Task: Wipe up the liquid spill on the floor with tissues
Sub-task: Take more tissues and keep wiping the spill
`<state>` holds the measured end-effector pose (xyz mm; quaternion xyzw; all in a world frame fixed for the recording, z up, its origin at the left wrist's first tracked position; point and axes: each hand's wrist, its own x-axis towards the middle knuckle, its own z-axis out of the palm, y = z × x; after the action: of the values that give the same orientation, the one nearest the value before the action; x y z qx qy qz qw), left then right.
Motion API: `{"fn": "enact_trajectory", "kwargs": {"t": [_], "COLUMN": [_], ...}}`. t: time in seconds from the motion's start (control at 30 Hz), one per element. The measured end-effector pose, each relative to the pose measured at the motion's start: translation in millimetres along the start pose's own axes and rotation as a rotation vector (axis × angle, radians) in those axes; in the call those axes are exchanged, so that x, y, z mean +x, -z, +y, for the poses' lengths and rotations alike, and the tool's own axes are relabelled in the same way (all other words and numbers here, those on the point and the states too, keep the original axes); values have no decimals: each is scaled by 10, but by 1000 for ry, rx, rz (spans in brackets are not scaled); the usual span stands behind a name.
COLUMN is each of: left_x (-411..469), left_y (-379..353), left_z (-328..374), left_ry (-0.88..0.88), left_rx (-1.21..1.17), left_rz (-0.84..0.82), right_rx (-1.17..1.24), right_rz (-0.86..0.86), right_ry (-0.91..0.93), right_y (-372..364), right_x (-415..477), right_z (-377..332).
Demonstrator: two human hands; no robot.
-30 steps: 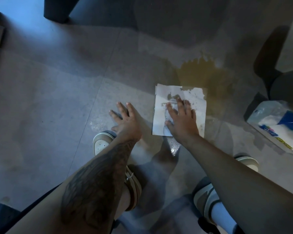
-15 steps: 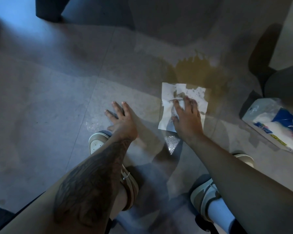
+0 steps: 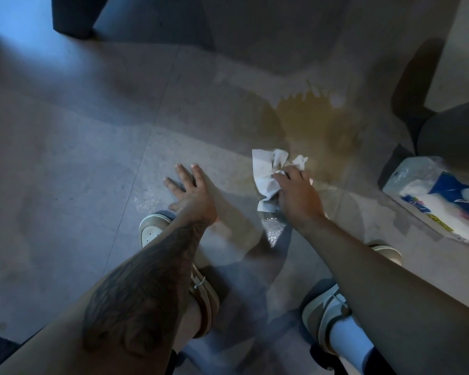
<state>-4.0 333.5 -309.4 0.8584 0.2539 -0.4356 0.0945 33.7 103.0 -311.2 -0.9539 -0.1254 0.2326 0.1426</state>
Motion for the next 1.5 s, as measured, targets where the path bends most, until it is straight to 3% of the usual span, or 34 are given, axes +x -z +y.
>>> {"fn": "enact_trajectory", "kwargs": {"t": [0.17,0.33,0.53,0.6,0.7,0.83,0.9,1.07,1.27,1.37,1.5], "left_x": [-22,-13,17,2,3,9,4,-4,1,0,-3], "left_y": [10,10,-17,-2,0,-6,-3,13,4,4,17], "left_z": [0,31,11,9,16,23,16,4,13,28,28], "left_ry": [-1,33,13,14,14,27,16,2,-2,1,7], "left_rx": [-11,-71,-16,-23,-16,-14,-16,-7,-3,-1,2], "left_rz": [-7,13,2,-1,-2,2,-3,-10,-4,-7,-8], "right_rx": [244,834,1292,1233,802,230,136,-80,-341,-284,322], "right_rz": [-6,154,233,228,240,305,215,-97,-12,-53,-105], "right_ry": [-132,-385,-526,-580,-560,-96,39,70,160,165,-81], "right_y": [112,319,571,553,456,351,297,210,291,415,599], "right_x": [54,84,125,111,12,-124,-144,-51,167,246,308], "right_z": [-93,-186,-171,-118,66,215,210,232,148,14,-144]}}
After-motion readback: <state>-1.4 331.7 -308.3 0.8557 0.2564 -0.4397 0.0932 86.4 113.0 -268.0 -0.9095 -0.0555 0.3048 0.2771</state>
